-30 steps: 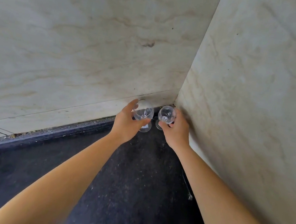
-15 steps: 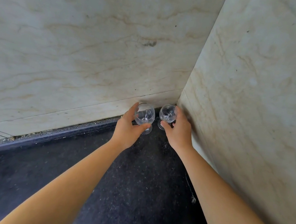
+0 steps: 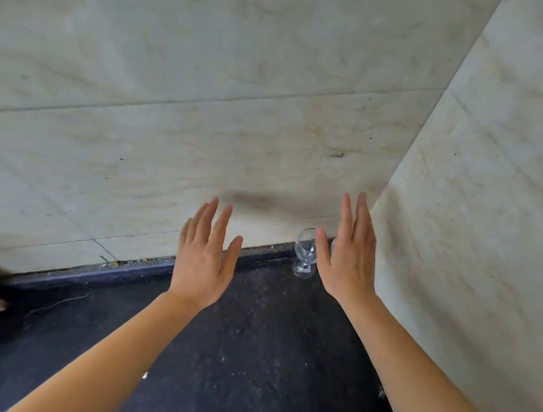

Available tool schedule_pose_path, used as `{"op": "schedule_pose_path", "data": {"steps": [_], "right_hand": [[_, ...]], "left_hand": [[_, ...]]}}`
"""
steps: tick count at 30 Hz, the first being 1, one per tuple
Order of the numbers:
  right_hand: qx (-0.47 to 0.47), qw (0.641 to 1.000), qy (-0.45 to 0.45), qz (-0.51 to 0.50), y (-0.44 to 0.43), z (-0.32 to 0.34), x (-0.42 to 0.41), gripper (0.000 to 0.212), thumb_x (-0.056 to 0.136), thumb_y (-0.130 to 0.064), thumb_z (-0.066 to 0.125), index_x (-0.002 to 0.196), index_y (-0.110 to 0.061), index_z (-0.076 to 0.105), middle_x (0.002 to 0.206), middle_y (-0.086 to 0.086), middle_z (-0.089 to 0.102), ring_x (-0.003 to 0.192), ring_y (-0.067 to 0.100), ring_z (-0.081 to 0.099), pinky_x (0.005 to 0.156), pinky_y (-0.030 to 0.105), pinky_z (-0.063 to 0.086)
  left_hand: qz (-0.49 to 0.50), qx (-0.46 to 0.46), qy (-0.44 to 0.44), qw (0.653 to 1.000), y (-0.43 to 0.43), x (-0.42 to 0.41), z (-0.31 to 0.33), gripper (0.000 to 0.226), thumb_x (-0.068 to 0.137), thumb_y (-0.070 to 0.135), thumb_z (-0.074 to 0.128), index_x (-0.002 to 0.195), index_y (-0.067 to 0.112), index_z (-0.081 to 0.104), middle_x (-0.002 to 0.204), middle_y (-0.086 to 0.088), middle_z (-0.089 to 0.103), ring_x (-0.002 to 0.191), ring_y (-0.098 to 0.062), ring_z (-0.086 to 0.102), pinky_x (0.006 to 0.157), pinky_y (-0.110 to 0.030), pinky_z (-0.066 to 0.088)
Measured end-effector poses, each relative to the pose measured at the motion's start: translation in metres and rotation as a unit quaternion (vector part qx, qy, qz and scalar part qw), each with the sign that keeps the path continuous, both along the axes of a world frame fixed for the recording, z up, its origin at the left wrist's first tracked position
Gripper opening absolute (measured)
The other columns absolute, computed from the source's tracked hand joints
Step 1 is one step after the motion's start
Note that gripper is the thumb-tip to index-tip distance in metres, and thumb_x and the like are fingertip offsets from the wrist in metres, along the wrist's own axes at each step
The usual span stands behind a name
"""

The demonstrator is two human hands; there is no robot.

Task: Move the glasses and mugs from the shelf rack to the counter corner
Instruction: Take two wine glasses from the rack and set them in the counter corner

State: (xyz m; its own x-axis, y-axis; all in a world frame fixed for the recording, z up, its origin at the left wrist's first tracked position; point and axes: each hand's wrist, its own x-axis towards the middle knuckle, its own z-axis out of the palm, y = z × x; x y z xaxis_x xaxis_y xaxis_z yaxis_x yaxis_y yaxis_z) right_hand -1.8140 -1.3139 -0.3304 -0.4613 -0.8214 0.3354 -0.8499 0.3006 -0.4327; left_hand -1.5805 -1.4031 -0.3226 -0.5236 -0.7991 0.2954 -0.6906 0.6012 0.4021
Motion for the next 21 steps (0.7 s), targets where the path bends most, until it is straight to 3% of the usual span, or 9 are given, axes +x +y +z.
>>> {"op": "schedule_pose_path", "data": {"steps": [7, 11, 18, 21], "right_hand": [[-0.073, 0.976, 0.122, 0.166, -0.061, 0.098, 0.104, 0.073, 0.102, -0.048, 0.040, 0.162, -0.013, 0.015, 0.166, 0.028, 0.002, 0.153, 0.046, 0.011, 0.122, 0.058, 0.019], [-0.140, 0.944, 0.144, 0.263, -0.091, 0.151, 0.175, 0.073, 0.102, -0.050, 0.041, 0.162, -0.016, 0.016, 0.167, 0.026, 0.000, 0.154, 0.045, 0.007, 0.124, 0.055, 0.009], [-0.202, 0.858, 0.070, 0.466, -0.071, 0.162, 0.342, 0.079, 0.099, -0.051, 0.045, 0.161, -0.011, 0.016, 0.168, 0.024, -0.002, 0.155, 0.042, 0.005, 0.124, 0.057, 0.010], [-0.201, 0.809, 0.036, 0.551, -0.026, 0.147, 0.426, 0.079, 0.097, -0.048, 0.051, 0.160, -0.009, 0.022, 0.166, 0.027, 0.007, 0.153, 0.046, 0.013, 0.122, 0.060, 0.014]], "left_hand": [[0.141, -0.156, -0.105, 0.972, -0.023, 0.131, 0.113, 0.063, 0.100, 0.049, 0.035, 0.156, 0.020, 0.026, 0.164, -0.018, 0.016, 0.150, -0.042, 0.012, 0.116, -0.067, 0.013], [0.254, -0.192, -0.130, 0.939, 0.003, 0.222, 0.173, 0.067, 0.100, 0.054, 0.030, 0.158, 0.023, 0.020, 0.166, -0.017, 0.007, 0.152, -0.041, 0.004, 0.117, -0.067, 0.009], [0.504, -0.165, -0.149, 0.835, 0.177, 0.371, 0.183, 0.067, 0.098, 0.053, 0.036, 0.156, 0.020, 0.028, 0.165, -0.016, 0.013, 0.151, -0.039, 0.011, 0.116, -0.066, 0.014], [0.581, -0.143, -0.165, 0.784, 0.281, 0.423, 0.169, 0.068, 0.097, 0.053, 0.037, 0.156, 0.021, 0.027, 0.166, -0.013, 0.012, 0.152, -0.037, 0.010, 0.116, -0.067, 0.014]]}}
